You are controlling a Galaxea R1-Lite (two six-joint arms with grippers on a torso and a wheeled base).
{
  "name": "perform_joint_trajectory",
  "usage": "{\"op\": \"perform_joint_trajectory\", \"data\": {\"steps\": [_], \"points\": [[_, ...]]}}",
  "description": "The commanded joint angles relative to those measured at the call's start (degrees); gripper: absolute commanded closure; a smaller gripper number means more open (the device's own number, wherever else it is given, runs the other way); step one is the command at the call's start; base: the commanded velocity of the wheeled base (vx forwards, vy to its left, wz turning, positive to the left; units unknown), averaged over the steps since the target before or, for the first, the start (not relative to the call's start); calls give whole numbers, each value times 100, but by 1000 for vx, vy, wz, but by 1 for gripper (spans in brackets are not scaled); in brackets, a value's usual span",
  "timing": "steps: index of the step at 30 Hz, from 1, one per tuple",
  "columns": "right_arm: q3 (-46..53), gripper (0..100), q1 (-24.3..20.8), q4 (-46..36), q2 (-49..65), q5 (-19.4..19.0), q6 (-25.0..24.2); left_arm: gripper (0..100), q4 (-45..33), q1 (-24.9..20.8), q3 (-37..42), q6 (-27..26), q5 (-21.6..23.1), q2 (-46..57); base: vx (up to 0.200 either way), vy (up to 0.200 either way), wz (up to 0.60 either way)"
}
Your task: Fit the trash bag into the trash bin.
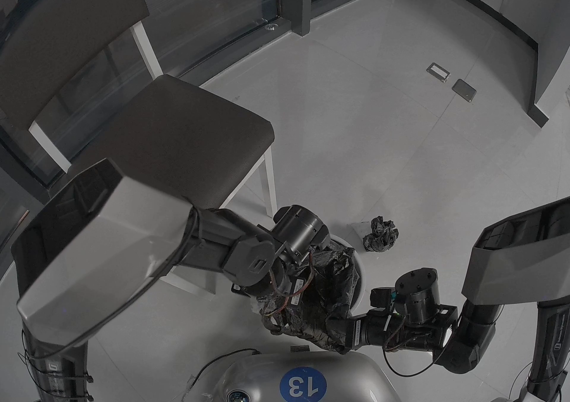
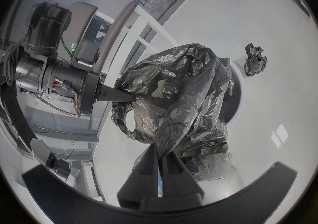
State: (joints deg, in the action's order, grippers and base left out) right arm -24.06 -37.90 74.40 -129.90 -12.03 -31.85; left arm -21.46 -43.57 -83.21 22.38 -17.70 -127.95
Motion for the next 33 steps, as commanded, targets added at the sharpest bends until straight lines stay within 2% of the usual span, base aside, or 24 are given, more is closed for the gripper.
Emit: {"op": "perform_joint_trajectory", "data": {"steps": [1, 5, 12, 23, 29, 33], "points": [[-230, 100, 213, -4, -220, -1, 21, 100, -8, 103, -468, -6, -14, -424, 0, 0, 0], [-512, 100, 389, -57, -281, -1, 21, 100, -78, 147, -863, -6, -23, -590, 0, 0, 0], [-1162, 100, 723, -628, -211, 34, 21, 100, -465, 208, -1540, 249, -76, -775, 0, 0, 0], [-1487, 100, 1224, -637, -237, 52, 303, 100, -632, 165, -1777, 636, -155, -722, 0, 0, 0], [-1540, 100, 1540, -637, -264, 52, 672, 100, -737, 191, -1812, 689, -207, -687, 0, 0, 0], [-1654, 100, 1654, -725, -272, 43, 689, 100, -781, 279, -1900, 803, -243, -652, 0, 0, 0]]}}
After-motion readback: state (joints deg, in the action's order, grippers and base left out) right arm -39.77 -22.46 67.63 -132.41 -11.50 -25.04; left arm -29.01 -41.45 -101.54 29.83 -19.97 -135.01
